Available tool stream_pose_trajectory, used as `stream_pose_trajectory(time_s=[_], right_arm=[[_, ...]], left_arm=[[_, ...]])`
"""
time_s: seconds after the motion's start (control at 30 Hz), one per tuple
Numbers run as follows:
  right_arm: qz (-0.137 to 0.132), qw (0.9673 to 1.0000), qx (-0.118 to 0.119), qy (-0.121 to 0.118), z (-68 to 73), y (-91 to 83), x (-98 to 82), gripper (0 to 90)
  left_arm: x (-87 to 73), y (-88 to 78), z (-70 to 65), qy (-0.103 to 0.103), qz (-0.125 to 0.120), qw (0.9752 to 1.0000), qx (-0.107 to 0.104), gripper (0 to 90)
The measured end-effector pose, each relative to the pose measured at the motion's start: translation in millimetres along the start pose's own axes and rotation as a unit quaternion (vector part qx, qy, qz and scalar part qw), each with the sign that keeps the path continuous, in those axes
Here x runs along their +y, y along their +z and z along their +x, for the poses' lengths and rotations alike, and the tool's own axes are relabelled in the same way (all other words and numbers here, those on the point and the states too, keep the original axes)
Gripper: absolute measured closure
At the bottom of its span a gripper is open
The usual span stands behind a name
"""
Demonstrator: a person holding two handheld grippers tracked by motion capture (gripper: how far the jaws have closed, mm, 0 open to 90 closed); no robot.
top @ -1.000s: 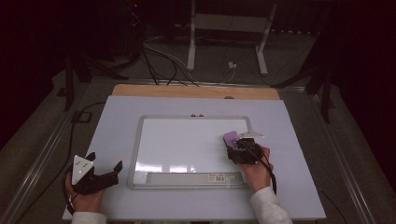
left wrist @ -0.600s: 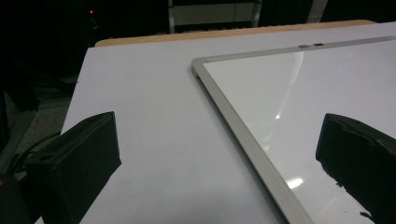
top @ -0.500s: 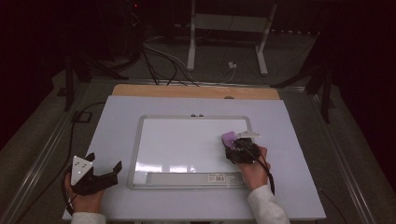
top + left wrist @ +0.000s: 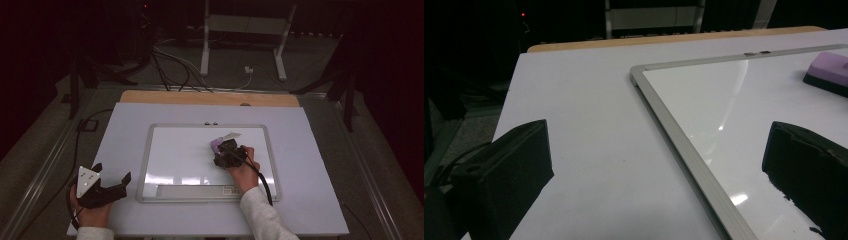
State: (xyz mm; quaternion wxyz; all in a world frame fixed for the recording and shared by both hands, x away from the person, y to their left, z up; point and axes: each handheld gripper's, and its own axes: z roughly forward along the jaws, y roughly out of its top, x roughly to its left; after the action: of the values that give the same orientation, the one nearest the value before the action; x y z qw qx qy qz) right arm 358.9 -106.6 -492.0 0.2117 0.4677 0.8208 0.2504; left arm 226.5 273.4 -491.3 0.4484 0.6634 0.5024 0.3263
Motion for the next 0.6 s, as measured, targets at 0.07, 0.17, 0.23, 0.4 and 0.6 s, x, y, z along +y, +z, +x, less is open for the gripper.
stream_pose_trajectory(time_s=[0.07, 0.17, 0.23, 0.4, 0.6], right_arm=[[0.001, 1.0, -0.007, 0.001, -3.8, 1.1, 0.8, 41.4], [0.008, 0.9986, -0.043, 0.03, -23.9, 3.4, 0.0, 41.4], [0.013, 0.9973, -0.046, 0.056, -35.7, 3.9, -1.1, 41.4], [0.005, 0.9986, -0.005, 0.052, -16.7, 4.6, 1.3, 41.4], [-0.004, 0.9994, 0.035, -0.006, 22.6, 5.0, 9.2, 41.4]], left_arm=[[0.2, -0.1, -0.8, 0.002, 0.0, 1.0, -0.001, 0.6], [0.1, 0.3, -0.8, 0.001, 0.0, 1.0, -0.001, 0.7], [-0.1, 0.7, -0.6, 0.001, 0.002, 1.0, 0.0, 0.6], [0.7, 1.3, -2.4, 0.003, 0.001, 1.0, -0.001, 0.6], [0.7, 1.1, -1.6, 0.002, 0.001, 1.0, -0.002, 0.7]])
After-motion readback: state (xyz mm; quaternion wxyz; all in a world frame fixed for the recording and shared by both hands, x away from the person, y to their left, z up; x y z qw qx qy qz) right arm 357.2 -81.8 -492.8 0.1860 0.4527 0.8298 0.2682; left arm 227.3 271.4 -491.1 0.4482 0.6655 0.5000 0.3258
